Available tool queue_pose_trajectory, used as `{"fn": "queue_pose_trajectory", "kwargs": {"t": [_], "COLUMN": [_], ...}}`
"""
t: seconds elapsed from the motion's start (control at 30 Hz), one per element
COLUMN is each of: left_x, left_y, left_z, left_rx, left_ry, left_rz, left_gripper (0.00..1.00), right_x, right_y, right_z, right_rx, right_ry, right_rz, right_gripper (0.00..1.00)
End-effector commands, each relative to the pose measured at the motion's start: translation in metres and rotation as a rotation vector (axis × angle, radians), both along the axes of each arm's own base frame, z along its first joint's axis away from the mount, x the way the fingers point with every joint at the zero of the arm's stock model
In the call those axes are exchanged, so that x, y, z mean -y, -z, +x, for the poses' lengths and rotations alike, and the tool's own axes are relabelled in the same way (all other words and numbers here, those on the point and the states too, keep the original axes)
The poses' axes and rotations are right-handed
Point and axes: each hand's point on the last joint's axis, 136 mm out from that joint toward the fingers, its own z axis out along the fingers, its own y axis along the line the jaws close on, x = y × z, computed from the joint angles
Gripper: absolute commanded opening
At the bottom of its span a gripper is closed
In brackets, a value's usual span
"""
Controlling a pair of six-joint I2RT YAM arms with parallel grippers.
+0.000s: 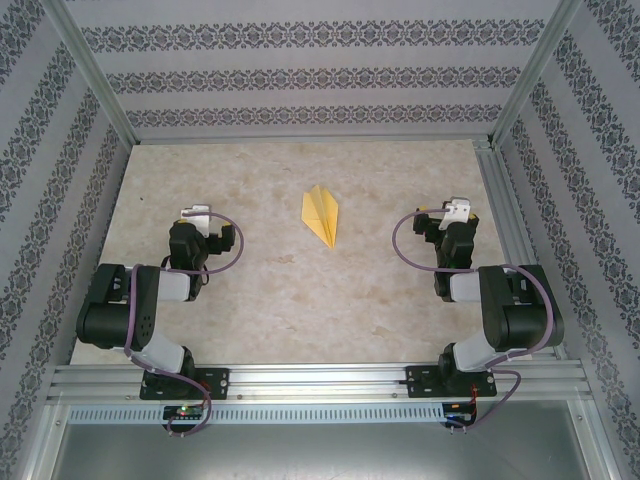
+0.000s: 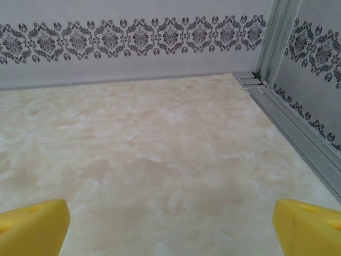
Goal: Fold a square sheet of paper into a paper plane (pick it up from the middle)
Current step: Reset both arms
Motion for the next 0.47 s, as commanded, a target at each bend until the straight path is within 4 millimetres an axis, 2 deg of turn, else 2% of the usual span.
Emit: {"fn": "queue_pose_trajectory", "kwargs": {"t": [0.0, 0.37, 0.43], "left_x": [0.0045, 0.005, 0.0047], "left_y": [-0.0166, -0.0166, -0.0169], "left_z": [0.0088, 0.0093, 0.0095], "left_rx": [0.062, 0.06, 0.062], "left_ry": [0.021, 0.02, 0.019], "left_rz": [0.019, 0.026, 0.026], "left_gripper": [1.0, 1.0, 1.0], "right_x": [0.0004, 0.0005, -0.0079], "right_y": [-0.0101, -0.0106, -0.0128], "right_z": [0.0043, 0.0035, 0.0023], "right_rx": [0.039, 0.043, 0.058], "right_ry": [-0.011, -0.01, -0.062], "right_rz": [0.002, 0.001, -0.006], "right_gripper": [0.98, 0.98, 0.98]}}
